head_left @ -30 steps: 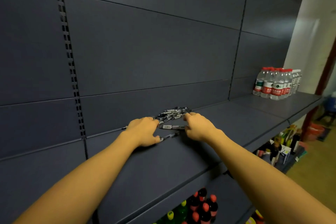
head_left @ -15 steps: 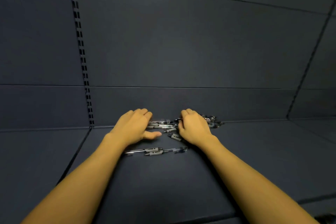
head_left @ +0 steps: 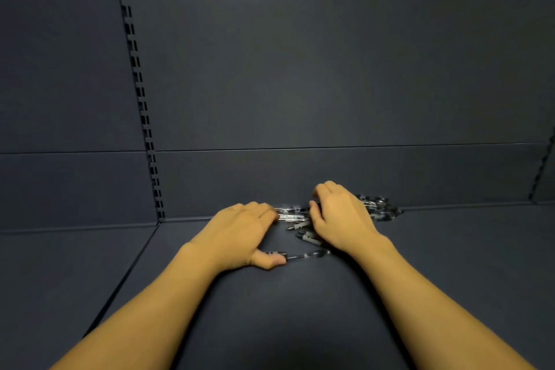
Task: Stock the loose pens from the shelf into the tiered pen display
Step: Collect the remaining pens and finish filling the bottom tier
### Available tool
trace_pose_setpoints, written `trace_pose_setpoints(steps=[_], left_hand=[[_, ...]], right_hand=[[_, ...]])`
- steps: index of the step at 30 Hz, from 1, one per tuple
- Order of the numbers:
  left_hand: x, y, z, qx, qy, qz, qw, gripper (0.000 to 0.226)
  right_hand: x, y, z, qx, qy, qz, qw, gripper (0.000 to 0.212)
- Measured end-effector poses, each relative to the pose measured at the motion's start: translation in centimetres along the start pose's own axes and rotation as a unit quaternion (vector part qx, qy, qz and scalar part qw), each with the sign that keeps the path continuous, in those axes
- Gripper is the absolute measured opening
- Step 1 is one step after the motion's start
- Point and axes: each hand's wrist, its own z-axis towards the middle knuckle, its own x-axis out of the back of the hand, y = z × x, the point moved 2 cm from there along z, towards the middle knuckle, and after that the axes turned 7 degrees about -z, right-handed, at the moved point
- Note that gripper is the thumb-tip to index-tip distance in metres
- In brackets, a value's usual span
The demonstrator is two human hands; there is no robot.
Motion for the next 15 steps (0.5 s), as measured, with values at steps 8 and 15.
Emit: trace_pose_setpoints(steps=[8,15], left_hand=[[0.3,-0.8,1.1,0.011,-0.008,0.011,1.000,0.097],[0.1,-1.3,1.1,0.025,0.005,0.015,1.000,0.075]], right_hand=[[0.7,-0.9,0.0,-0.007,0.008,0.017,1.000,0.027],[0.9,-0.2,-0.4,-0.030,-0.019,0.042,0.998,0.029]])
